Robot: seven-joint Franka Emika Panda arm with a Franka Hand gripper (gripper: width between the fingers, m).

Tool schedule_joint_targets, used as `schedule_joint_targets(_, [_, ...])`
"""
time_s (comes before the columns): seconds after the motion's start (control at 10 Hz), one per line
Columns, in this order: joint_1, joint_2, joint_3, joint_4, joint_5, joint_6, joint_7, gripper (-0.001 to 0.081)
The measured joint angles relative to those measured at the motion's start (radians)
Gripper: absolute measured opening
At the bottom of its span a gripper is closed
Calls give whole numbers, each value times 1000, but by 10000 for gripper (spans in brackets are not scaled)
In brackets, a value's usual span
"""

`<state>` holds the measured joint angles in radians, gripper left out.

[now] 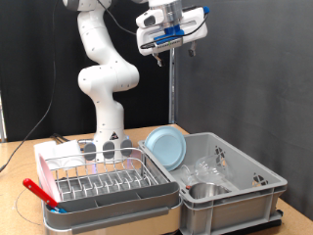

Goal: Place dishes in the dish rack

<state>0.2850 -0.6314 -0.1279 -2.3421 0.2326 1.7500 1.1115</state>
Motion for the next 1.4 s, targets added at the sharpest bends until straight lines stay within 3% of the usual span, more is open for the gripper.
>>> schedule_joint_targets(0.1, [-6, -4, 0, -3, 0, 1, 31, 811])
schedule_joint_targets(0.2, [0, -9, -4, -5, 0, -6, -23, 811])
schedule_joint_targets(0.6, [66, -29, -14, -10, -51, -23, -413, 811])
schedule_joint_targets(0.7, [63, -28, -16, -11, -31, -23, -389, 811])
schedule_joint_targets(0.9, [95, -38, -28, -14, -15, -24, -553, 811])
schedule_joint_targets(1.1, [146, -92, -19, -37, -25, -48, -721, 811])
schedule_joint_targets(1.3, [177, -193, -3, -105, -68, -40, -876, 811])
schedule_joint_targets(1.4, [172, -187, -4, -103, -53, -41, -839, 811])
